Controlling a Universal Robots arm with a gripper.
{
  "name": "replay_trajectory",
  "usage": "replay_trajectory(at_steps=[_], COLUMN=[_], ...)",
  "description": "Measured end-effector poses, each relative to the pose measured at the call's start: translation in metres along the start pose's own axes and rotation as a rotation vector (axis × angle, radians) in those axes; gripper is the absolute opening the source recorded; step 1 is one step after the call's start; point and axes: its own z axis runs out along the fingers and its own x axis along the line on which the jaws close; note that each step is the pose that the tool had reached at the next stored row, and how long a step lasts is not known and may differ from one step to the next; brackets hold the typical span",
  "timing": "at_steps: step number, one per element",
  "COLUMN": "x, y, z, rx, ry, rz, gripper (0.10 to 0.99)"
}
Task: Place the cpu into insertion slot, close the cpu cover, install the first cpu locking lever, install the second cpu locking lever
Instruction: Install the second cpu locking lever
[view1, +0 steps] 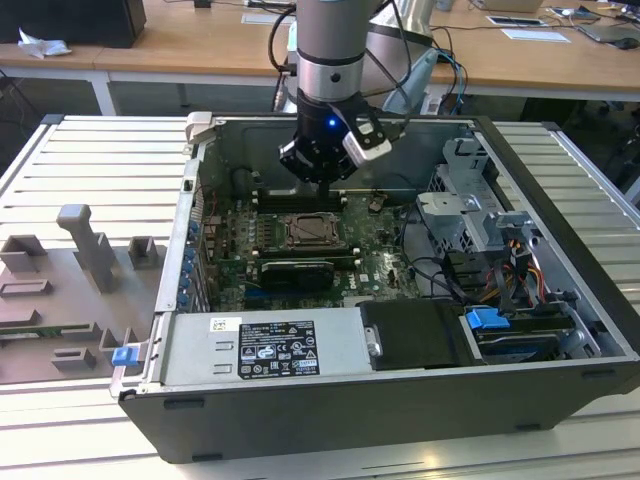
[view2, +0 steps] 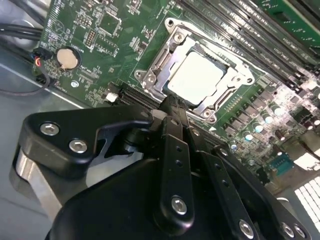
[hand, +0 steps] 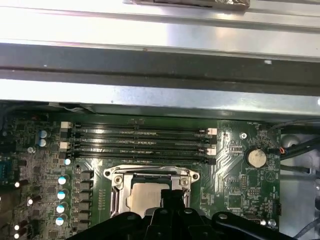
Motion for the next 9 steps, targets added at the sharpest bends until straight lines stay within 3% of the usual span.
replay_trajectory(at_steps=[4, 9], x=[0.0003, 0.001], y=[-0.0065, -0.0232], z=[-0.0004, -0.0014], rx=[0.0, 0.0], ry=[0.0, 0.0001], rz=[0.0, 0.0], gripper=[0.106, 0.106])
